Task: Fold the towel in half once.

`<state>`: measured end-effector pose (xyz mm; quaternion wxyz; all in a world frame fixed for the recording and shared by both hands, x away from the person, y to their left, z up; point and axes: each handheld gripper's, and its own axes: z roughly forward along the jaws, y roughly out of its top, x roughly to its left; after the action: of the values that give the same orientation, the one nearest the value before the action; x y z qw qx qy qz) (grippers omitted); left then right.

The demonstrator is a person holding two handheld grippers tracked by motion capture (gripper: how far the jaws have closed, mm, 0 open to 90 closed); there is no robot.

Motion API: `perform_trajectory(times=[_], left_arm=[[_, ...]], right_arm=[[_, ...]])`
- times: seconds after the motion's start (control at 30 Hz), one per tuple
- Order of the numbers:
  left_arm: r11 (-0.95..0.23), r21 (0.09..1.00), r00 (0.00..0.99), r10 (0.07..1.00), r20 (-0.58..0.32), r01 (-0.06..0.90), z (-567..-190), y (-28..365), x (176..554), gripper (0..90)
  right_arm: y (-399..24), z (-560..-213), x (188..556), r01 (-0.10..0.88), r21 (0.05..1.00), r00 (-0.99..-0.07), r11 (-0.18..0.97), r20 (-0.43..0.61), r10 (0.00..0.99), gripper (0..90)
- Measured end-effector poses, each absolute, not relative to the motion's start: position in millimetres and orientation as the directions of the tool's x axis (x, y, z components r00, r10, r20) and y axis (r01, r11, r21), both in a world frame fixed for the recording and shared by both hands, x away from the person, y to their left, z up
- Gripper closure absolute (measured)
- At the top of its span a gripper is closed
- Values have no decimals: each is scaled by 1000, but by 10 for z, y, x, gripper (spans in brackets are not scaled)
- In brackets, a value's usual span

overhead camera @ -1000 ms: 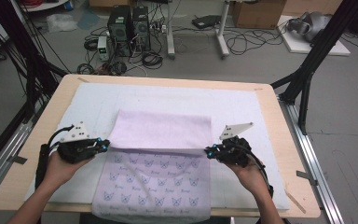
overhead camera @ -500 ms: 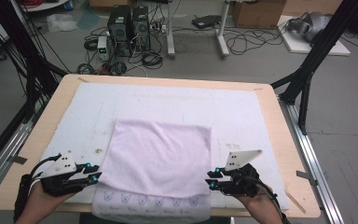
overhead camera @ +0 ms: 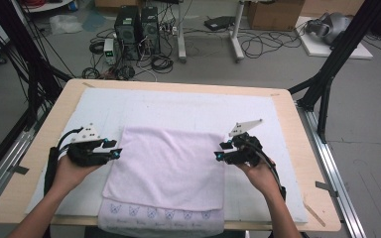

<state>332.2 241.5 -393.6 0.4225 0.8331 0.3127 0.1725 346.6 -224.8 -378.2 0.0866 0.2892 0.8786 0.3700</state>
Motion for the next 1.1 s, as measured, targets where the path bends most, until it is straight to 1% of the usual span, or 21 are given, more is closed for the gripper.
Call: perform_trajectory(times=[0.07,0.13,0.17,0.27,0.33,0.4,0.47,0.53,0.6,0.67,0.73,0.77,0.8,0.83,0.87,0.9,0.93,0.97,1.03,1.1], left_arm=[[-455,807,740,672,33,377,-3954,2392,3480,588],[-426,810,726,688,0,403,-3985,2382,3620,587],[-427,805,720,694,-1,412,-4002,2374,3681,583],[-416,800,695,719,-3,433,-4052,2349,3839,570],[-424,787,687,726,-2,449,-4094,2328,3942,567],[-424,773,671,741,-4,473,-4130,2310,4036,545],[-403,776,646,763,-6,484,-4164,2292,4102,535],[-405,761,633,774,-10,507,-4189,2285,4167,515],[-399,757,614,789,-4,517,-4232,2269,4200,479],[-398,745,611,792,-16,535,-4281,2271,4227,475],[-409,721,606,795,-18,559,-4343,2273,4256,464],[-418,707,607,795,-21,571,-4371,2276,4269,467],[-408,710,611,791,-39,574,-4391,2286,4278,481],[-403,715,616,786,-49,571,-4391,2286,4278,524],[-411,719,638,768,-59,561,-4389,2273,4273,627],[-440,721,671,740,-47,536,-4386,2240,4256,770],[-490,714,690,724,14,500,-4371,2192,4230,841],[-509,707,689,723,42,490,-4356,2161,4217,850],[-500,710,678,734,42,497,-4342,2175,4227,858],[-490,720,663,746,55,492,-4281,2184,4240,861]], right_arm=[[-2250,-3814,3616,463,688,-806,558,65,589,525],[-2255,-3864,3746,480,660,-795,578,49,604,503],[-2265,-3885,3800,491,654,-787,576,48,616,493],[-2324,-3966,3938,513,665,-763,543,62,644,455],[-2353,-4045,4017,537,654,-747,532,77,660,435],[-2362,-4115,4074,553,639,-737,535,75,672,414],[-2372,-4165,4113,564,639,-727,523,84,682,408],[-2373,-4206,4147,573,646,-718,505,99,689,400],[-2360,-4249,4176,575,644,-715,505,95,692,400],[-2336,-4301,4202,578,635,-715,513,90,694,412],[-2315,-4336,4211,580,621,-718,527,84,691,447],[-2307,-4339,4205,579,624,-715,525,79,695,495],[-2311,-4332,4209,574,626,-721,528,81,688,572],[-2313,-4331,4214,571,627,-732,530,97,674,655],[-2305,-4333,4213,570,627,-738,531,106,667,704],[-2295,-4331,4213,570,624,-746,535,120,655,809],[-2285,-4331,4215,570,623,-755,535,140,640,820],[-2271,-4325,4215,563,622,-760,544,130,637,837],[-2267,-4299,4218,560,623,-762,546,128,635,850],[-2286,-4215,4239,561,629,-749,538,109,654,852]])
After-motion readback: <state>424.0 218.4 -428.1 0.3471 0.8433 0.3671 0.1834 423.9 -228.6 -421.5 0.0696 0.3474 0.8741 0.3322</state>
